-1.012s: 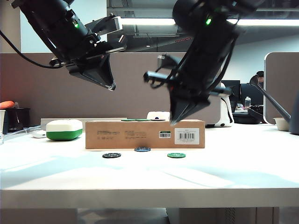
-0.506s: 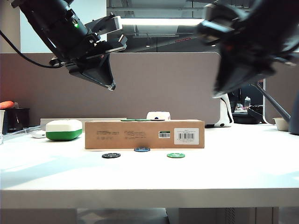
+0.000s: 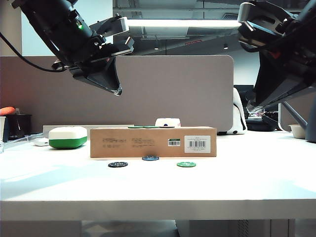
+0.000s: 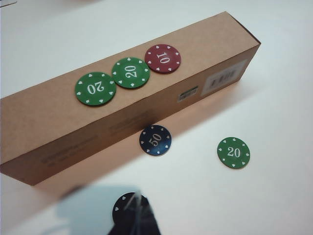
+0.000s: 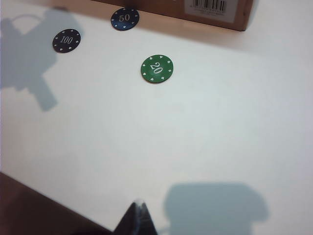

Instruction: Push the chip, whose value equals the sum of all the chip values on the rectangular box, forward next to the box.

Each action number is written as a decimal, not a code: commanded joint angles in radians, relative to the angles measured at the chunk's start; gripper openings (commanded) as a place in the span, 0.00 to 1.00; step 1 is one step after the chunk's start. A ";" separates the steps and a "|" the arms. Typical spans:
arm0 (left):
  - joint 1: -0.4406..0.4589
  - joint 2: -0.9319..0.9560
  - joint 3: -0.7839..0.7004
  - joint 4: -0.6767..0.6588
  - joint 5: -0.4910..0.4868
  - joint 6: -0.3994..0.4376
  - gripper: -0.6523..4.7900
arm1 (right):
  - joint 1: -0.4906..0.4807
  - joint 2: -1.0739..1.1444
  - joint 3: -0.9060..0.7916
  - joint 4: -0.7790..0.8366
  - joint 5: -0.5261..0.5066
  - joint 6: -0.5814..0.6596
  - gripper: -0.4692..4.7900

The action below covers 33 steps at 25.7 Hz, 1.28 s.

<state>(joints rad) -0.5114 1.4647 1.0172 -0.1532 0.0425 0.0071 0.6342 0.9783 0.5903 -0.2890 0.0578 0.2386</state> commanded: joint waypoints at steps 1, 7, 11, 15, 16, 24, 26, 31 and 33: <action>-0.001 -0.019 0.003 0.012 0.003 0.000 0.11 | 0.000 -0.002 0.003 0.008 0.000 0.000 0.08; -0.001 -0.091 0.003 0.012 0.003 0.000 0.11 | 0.000 -0.002 0.003 0.008 0.000 0.000 0.08; 0.002 -0.228 0.003 0.031 -0.145 0.078 0.11 | 0.000 -0.002 0.003 0.008 0.000 0.000 0.08; 0.003 -0.361 0.003 0.037 -0.436 0.106 0.11 | 0.000 -0.002 0.003 0.008 0.000 0.000 0.08; 0.004 -0.392 0.003 0.039 -0.488 0.116 0.11 | 0.000 -0.002 0.003 0.008 0.000 0.000 0.08; 0.158 -0.726 0.002 -0.163 -0.674 0.060 0.11 | 0.000 -0.002 0.003 0.008 0.000 0.000 0.08; 0.219 -0.787 -0.012 -0.269 -0.674 0.003 0.11 | 0.000 -0.002 0.003 0.008 0.000 0.000 0.08; 0.334 -0.935 -0.141 -0.359 -0.666 -0.120 0.11 | 0.000 -0.002 0.003 0.008 0.001 0.000 0.08; 0.360 -1.005 -0.221 -0.348 -0.664 -0.156 0.11 | 0.001 -0.002 0.003 0.008 0.000 0.000 0.08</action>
<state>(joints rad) -0.1661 0.5034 0.8429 -0.5026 -0.6258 -0.0982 0.6350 0.9787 0.5903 -0.2890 0.0570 0.2382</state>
